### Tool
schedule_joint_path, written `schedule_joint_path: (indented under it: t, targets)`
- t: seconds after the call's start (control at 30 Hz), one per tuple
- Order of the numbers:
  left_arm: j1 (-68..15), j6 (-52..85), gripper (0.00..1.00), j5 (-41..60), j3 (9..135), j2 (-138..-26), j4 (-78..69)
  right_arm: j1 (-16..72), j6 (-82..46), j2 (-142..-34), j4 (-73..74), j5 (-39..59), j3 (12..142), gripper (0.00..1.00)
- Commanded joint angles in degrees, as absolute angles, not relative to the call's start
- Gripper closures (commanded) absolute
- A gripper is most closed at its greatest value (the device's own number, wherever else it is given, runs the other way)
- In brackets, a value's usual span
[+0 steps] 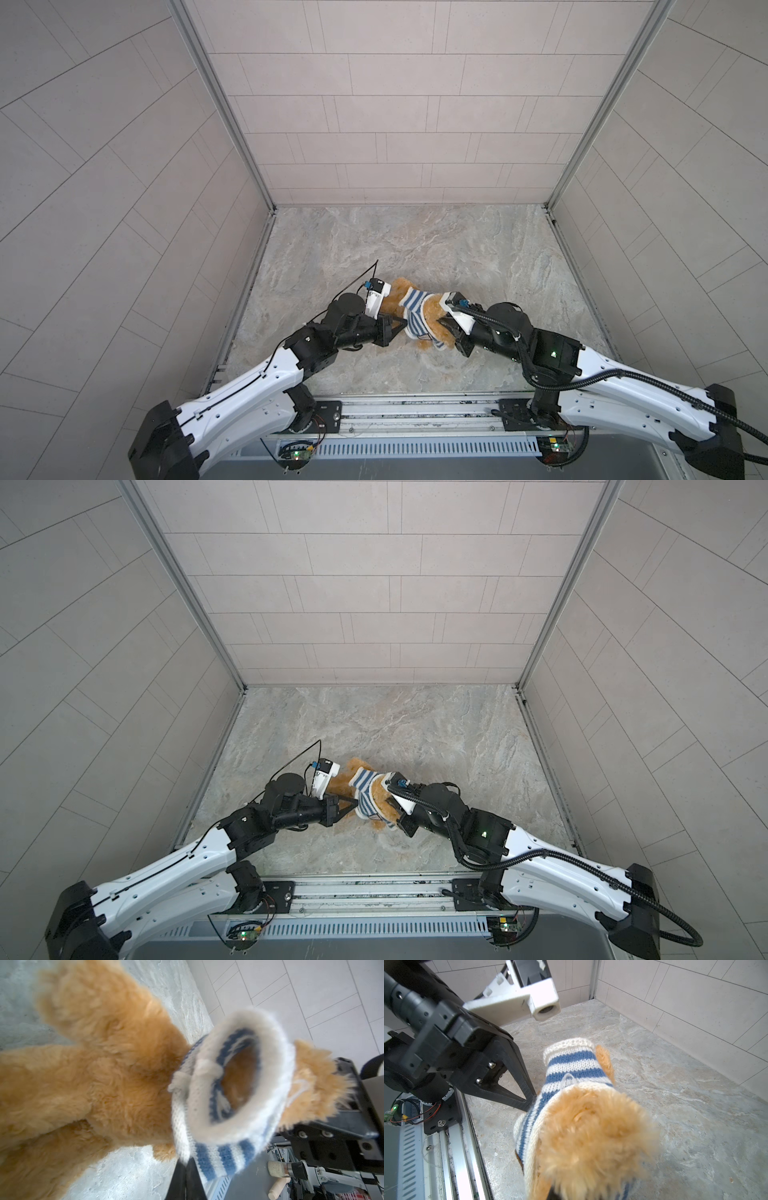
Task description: Dress the teddy bear
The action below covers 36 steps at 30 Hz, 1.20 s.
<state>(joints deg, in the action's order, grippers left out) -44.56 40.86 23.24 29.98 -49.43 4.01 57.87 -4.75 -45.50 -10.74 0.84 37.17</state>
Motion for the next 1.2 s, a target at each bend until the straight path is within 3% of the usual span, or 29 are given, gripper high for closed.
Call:
schedule_joint_path:
  t: [0.0, 0.67, 1.03, 1.17]
  targets:
    - [-41.9, 39.5, 1.00, 20.7, 30.2, -49.2, 8.1, 58.2, -3.6, -43.1, -9.2, 0.7, 37.7, 1.00]
    - [-29.7, 37.7, 1.00, 20.7, 26.6, -54.0, 3.7, 59.5, -3.0, -40.1, -8.3, 10.4, 36.9, 1.00]
    - [-35.9, 30.5, 1.00, 28.8, 29.6, -50.2, 2.3, 59.5, -2.6, -42.4, -10.5, 4.3, 37.3, 1.00]
    - [-36.2, 30.3, 0.79, 28.7, 29.4, -48.1, 6.2, 59.5, -0.4, -42.0, -12.0, 2.1, 37.4, 1.00]
